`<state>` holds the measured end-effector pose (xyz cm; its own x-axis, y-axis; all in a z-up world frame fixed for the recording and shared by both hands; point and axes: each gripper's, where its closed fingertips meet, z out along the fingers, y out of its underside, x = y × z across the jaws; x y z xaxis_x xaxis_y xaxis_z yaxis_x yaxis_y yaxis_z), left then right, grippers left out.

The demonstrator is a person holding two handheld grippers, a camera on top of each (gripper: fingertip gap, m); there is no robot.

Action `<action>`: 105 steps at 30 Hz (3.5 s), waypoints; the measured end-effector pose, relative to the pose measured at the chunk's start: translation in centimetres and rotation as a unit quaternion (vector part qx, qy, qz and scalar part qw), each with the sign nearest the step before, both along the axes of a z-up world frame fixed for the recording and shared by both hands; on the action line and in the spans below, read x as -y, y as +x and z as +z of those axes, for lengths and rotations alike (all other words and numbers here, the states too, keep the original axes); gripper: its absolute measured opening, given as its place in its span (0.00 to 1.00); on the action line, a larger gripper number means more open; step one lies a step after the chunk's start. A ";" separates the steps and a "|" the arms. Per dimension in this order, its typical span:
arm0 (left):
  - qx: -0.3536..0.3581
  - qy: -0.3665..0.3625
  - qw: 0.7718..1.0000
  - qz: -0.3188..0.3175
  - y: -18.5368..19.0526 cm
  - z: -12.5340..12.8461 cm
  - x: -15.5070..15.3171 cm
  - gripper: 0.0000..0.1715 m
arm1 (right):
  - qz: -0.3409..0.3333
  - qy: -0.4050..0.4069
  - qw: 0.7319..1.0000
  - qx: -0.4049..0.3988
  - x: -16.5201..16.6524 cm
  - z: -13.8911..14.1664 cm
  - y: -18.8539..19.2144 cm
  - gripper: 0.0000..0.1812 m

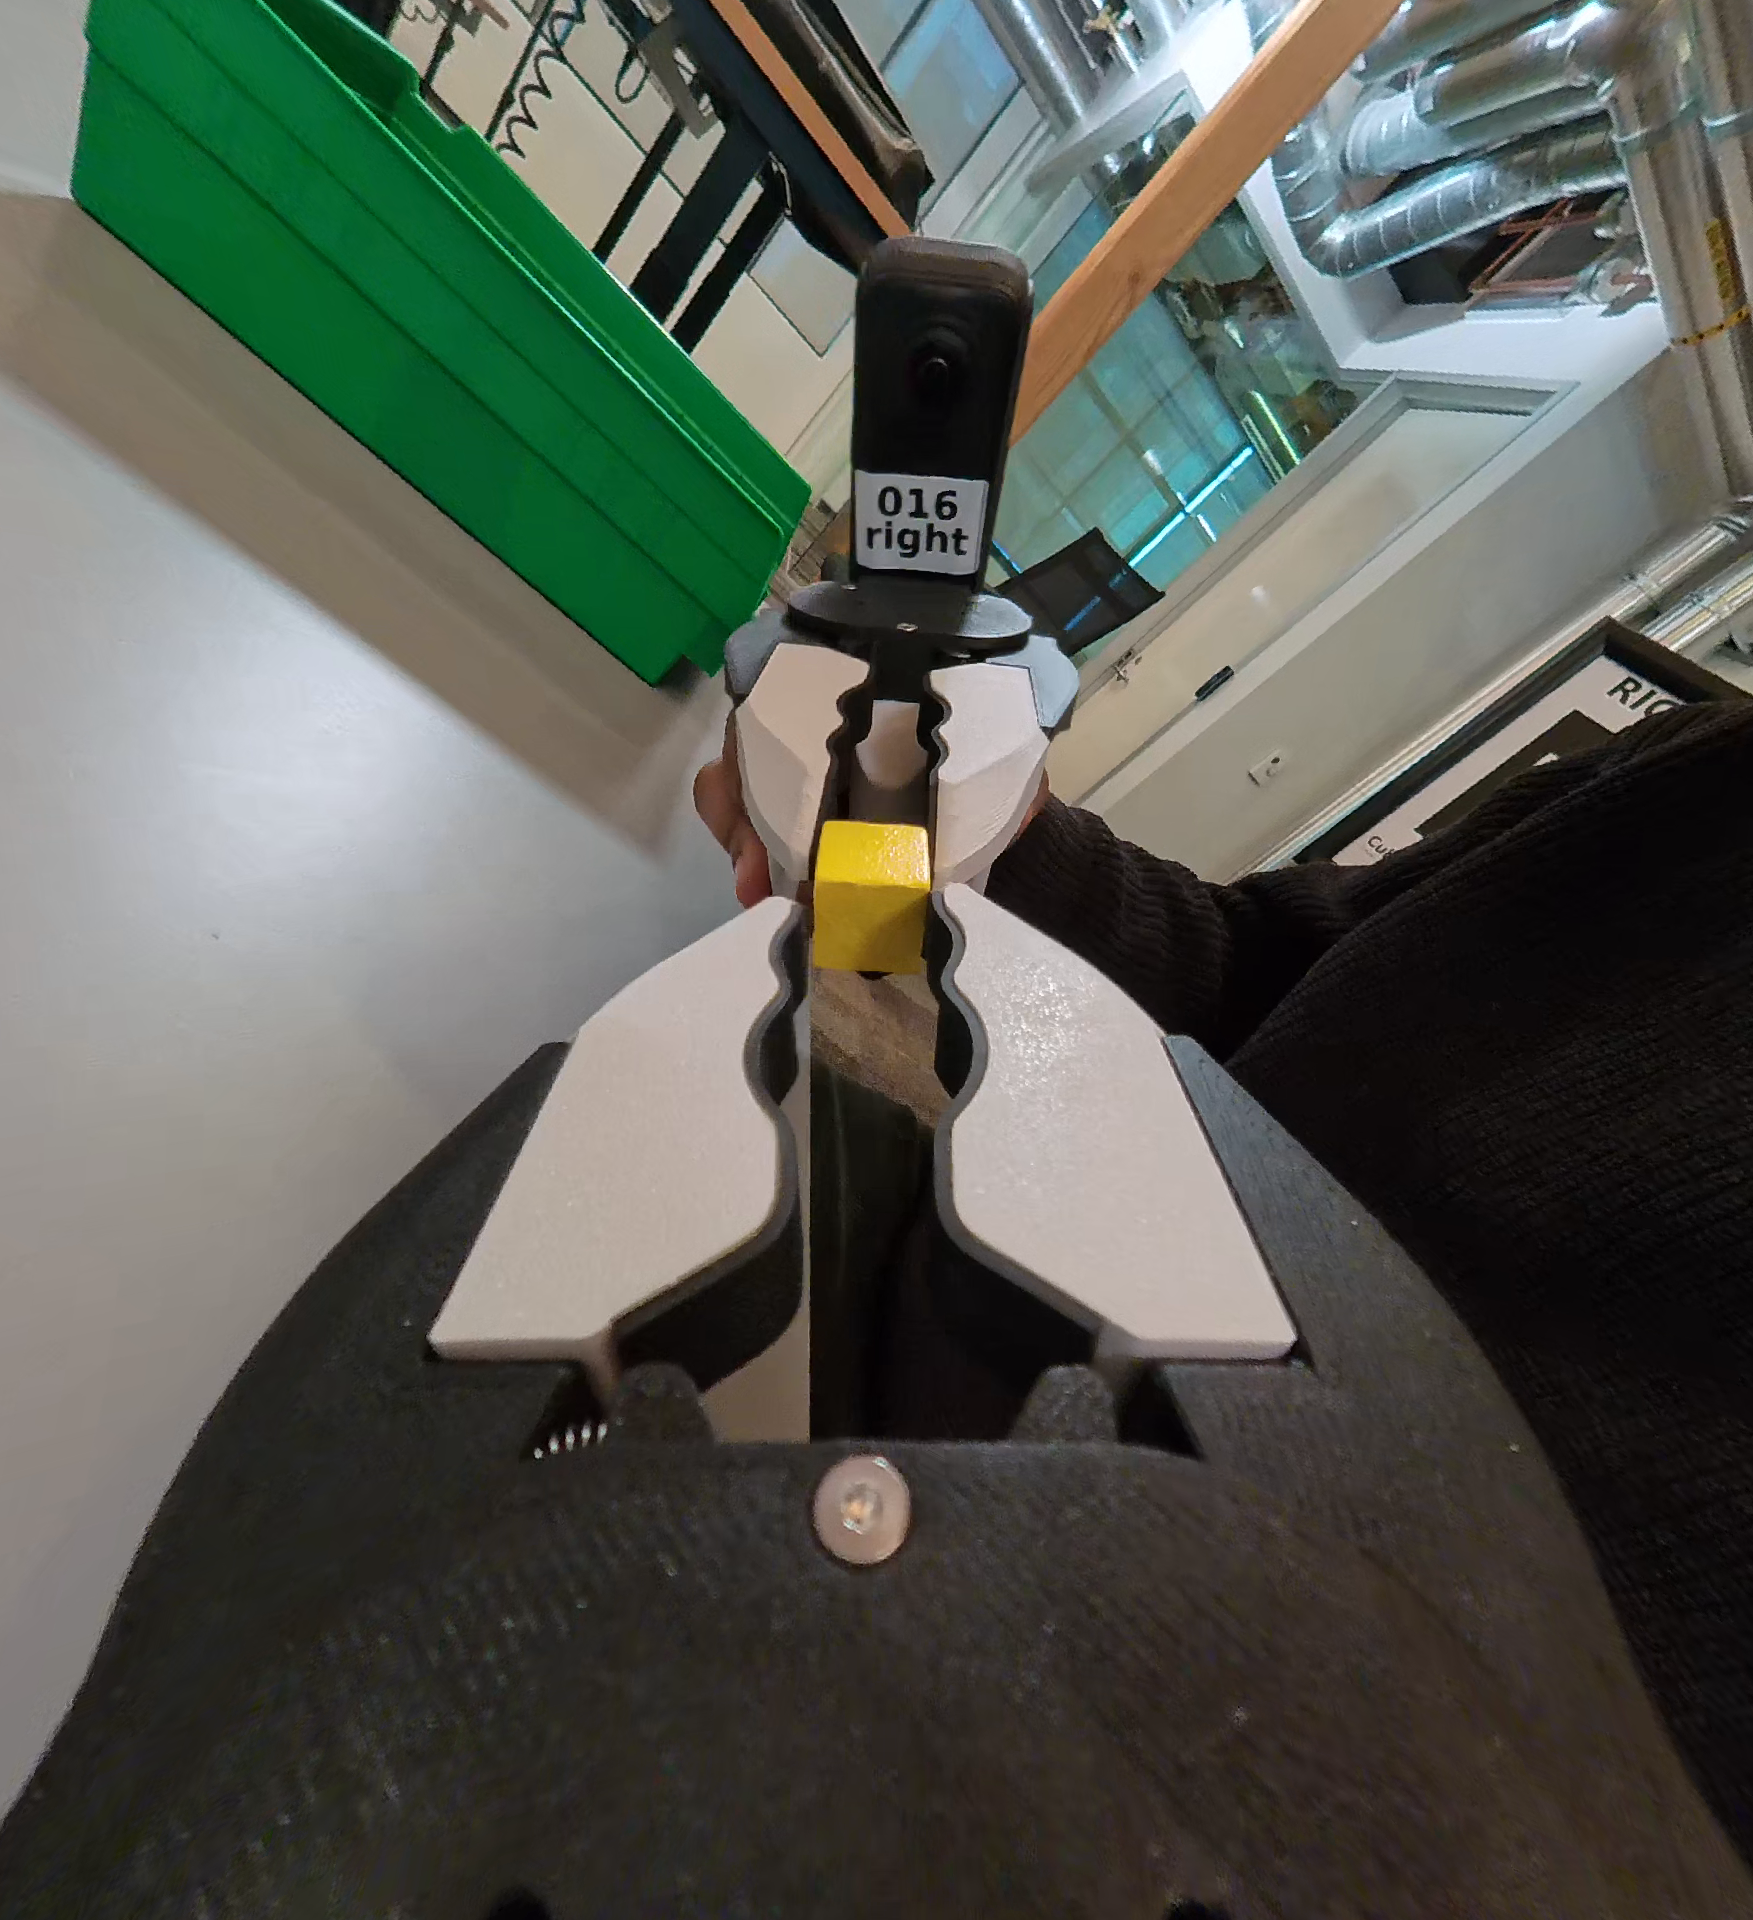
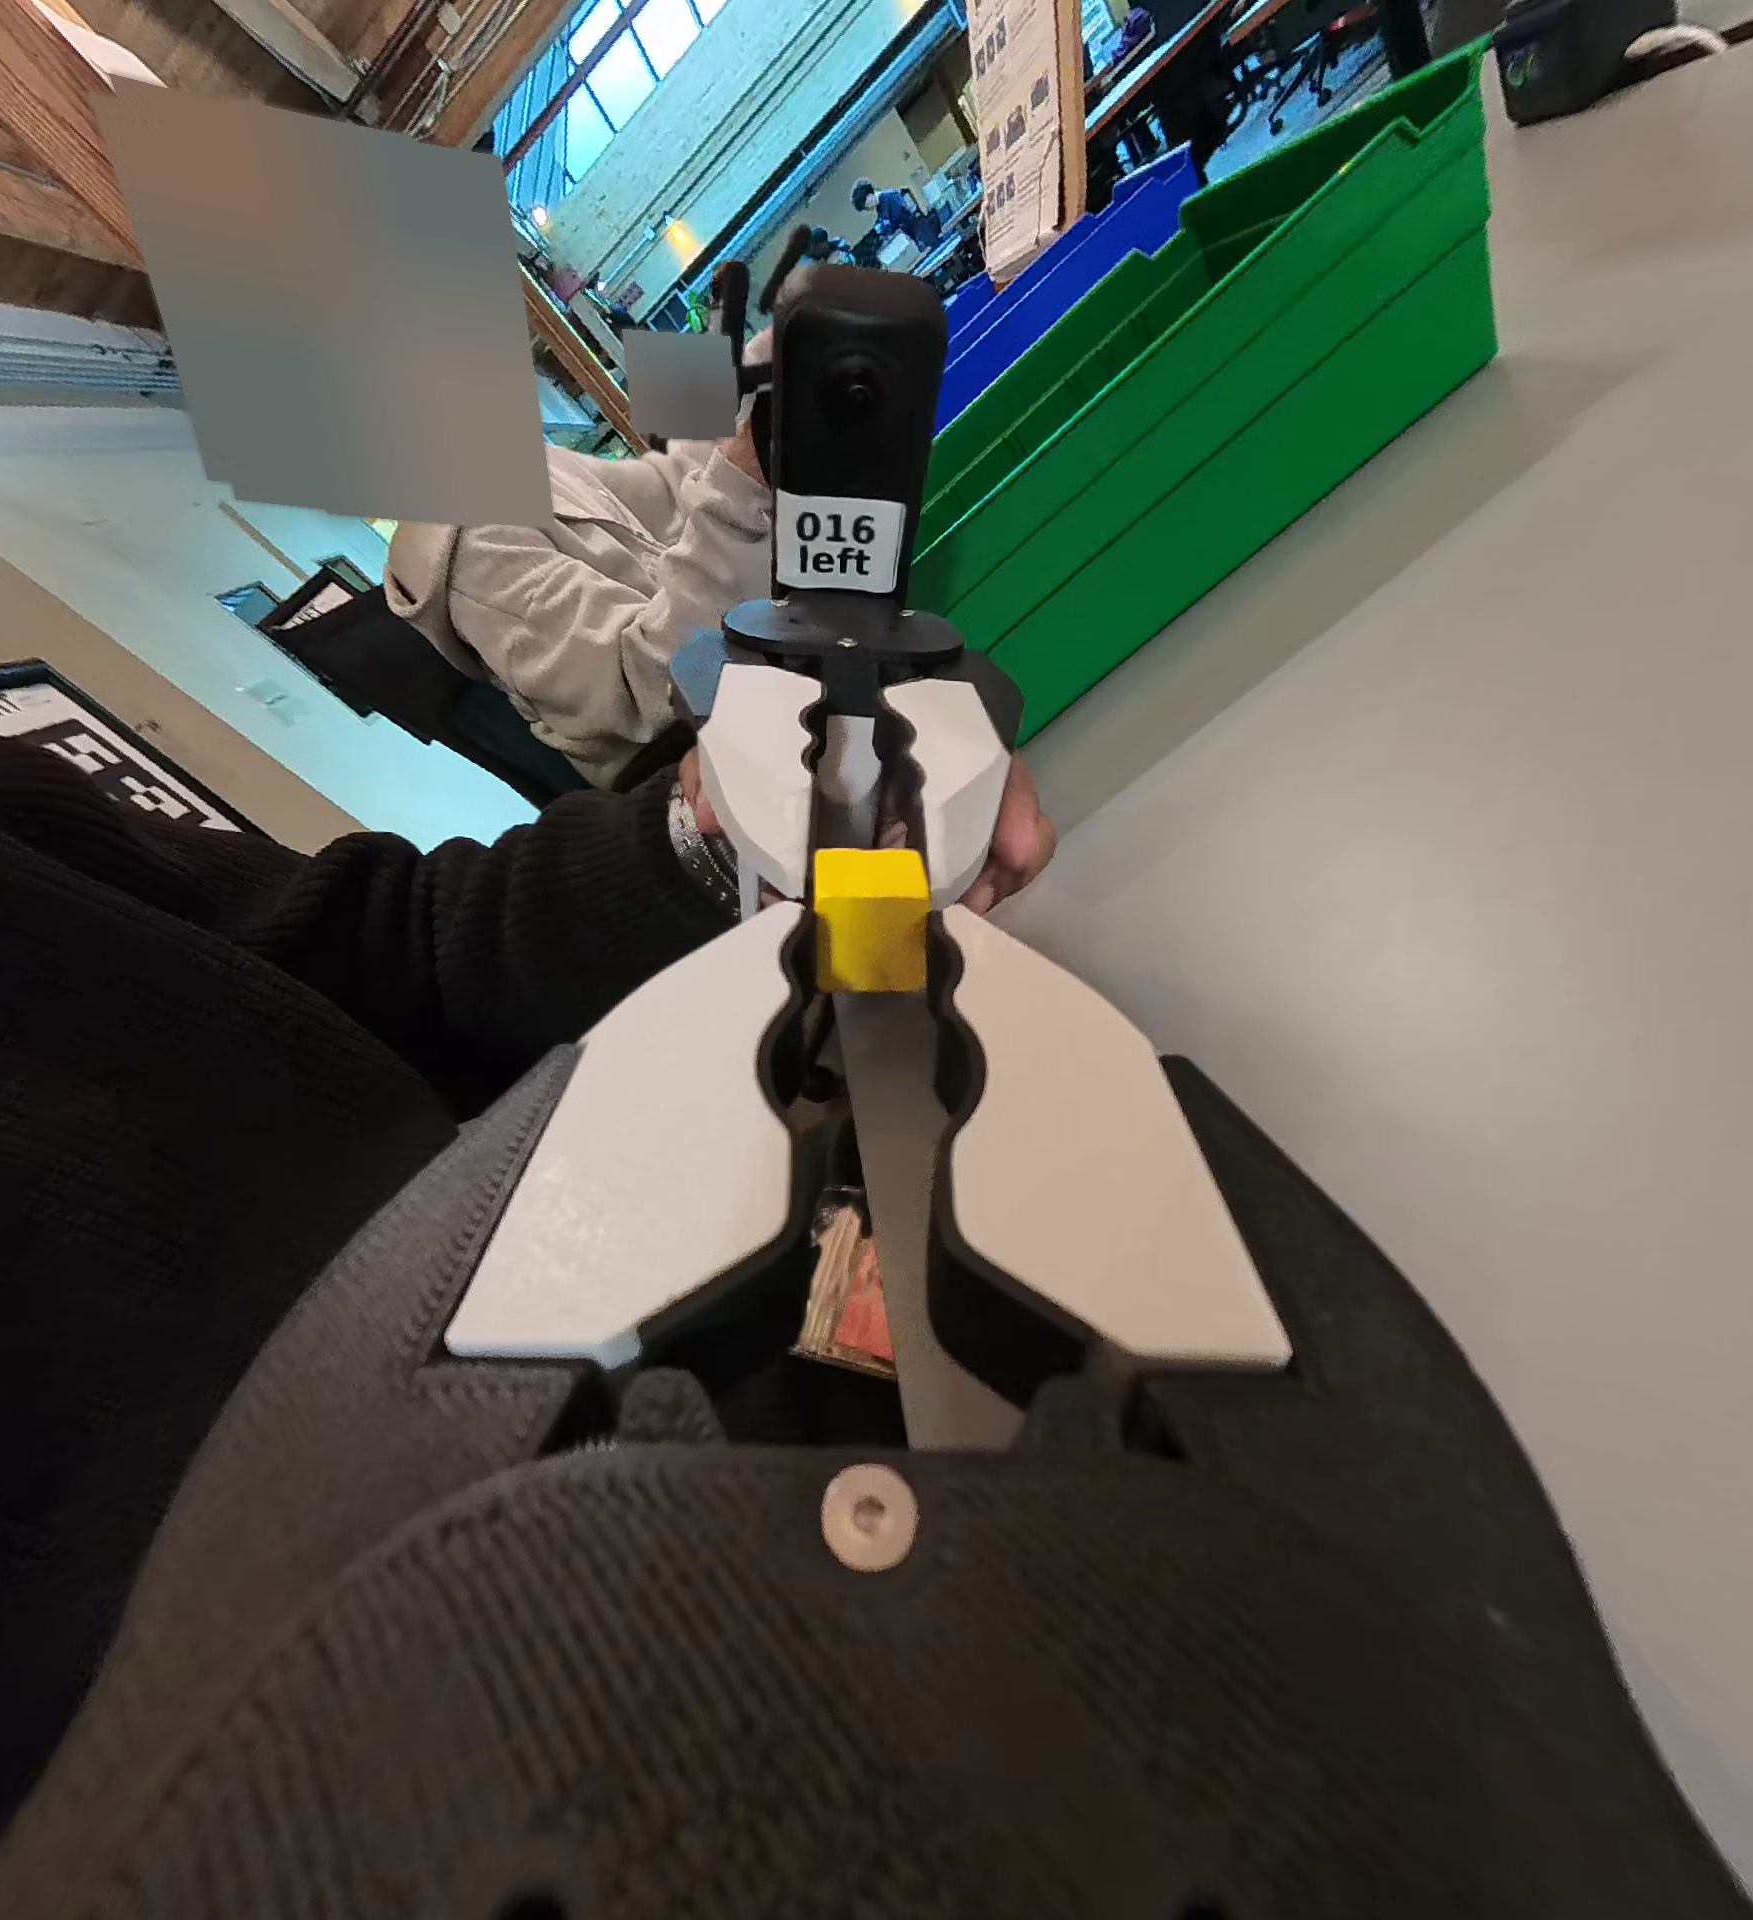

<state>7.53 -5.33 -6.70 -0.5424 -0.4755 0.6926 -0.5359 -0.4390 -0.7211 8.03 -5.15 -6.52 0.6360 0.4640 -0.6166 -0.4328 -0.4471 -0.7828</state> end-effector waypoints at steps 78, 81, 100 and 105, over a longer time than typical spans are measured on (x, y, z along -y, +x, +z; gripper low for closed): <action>-0.006 -0.004 1.000 0.011 1.4 -1.2 0.7 0.19 | 0.234 -0.383 0.588 0.673 21.4 -9.8 41.8 0.12; -0.006 -0.004 1.000 0.010 1.3 -1.2 0.8 0.19 | 0.232 -0.376 0.589 0.676 21.1 -9.7 41.7 0.12; -0.001 -0.007 1.000 0.010 1.2 -0.9 0.7 0.19 | 0.239 -0.421 0.552 0.679 21.7 -9.9 42.6 0.12; 0.000 -0.008 1.000 0.009 1.2 -0.8 0.7 0.19 | 0.243 -0.424 0.549 0.678 22.0 -9.9 42.4 0.12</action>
<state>8.72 -6.00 -7.54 -0.5332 -0.4749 0.7001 -0.5280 -0.4597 -0.7141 50.45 -27.13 -16.39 0.7059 0.6933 0.1453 0.6221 -0.7049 0.3408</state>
